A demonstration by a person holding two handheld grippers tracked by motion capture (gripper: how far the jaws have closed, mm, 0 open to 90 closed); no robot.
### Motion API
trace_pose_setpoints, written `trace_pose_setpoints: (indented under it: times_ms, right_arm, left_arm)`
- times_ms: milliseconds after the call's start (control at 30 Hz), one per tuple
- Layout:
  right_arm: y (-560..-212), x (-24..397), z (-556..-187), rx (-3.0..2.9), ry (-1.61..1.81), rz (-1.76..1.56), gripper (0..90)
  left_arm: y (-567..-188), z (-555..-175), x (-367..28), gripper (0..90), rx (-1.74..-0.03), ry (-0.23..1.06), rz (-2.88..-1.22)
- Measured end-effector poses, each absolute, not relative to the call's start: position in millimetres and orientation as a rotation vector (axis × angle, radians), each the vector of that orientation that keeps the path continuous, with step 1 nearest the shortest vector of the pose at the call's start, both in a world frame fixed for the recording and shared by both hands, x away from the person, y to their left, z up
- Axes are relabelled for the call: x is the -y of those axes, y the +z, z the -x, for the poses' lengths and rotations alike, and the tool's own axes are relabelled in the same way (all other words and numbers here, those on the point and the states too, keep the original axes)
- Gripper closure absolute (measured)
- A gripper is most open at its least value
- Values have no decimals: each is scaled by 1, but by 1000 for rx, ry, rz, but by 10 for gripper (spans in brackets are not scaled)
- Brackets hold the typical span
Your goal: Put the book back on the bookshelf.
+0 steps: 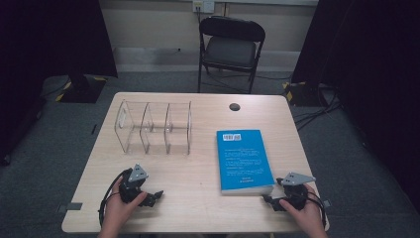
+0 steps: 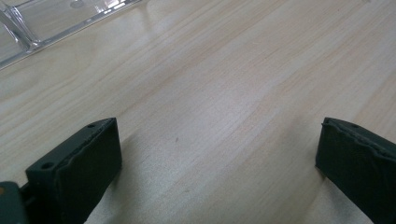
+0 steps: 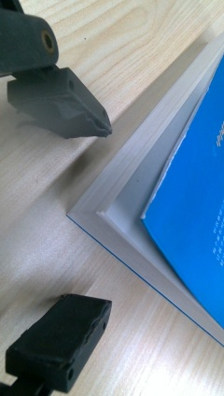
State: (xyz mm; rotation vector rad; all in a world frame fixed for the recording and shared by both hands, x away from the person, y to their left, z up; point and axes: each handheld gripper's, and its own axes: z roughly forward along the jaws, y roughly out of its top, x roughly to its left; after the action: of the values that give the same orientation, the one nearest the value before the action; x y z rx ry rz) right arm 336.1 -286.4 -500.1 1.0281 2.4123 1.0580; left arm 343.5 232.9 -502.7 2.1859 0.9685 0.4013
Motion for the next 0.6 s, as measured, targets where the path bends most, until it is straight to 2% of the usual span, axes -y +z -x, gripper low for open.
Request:
trace_pose_setpoints:
  times_ms: [133,233,333,433,600]
  right_arm:
    - [-500,287,-337,-2421,1055,-1015,130]
    - [-500,287,-337,-2420,1052,-1016,129]
    - [-500,287,-337,-2420,1052,-1015,129]
    - [-500,287,-337,-2416,1051,-1022,133]
    - [-500,286,-340,-2407,1054,-1031,151]
  left_arm:
    - [-503,-342,-229,0,-978,398,-2176]
    - [-502,-340,-219,1,-913,366,-2209]
    - [-497,-338,-207,11,-928,338,-2251]
    - [-492,-334,-197,168,-866,292,-2261]
    - [-490,-332,-180,158,-825,245,-2291]
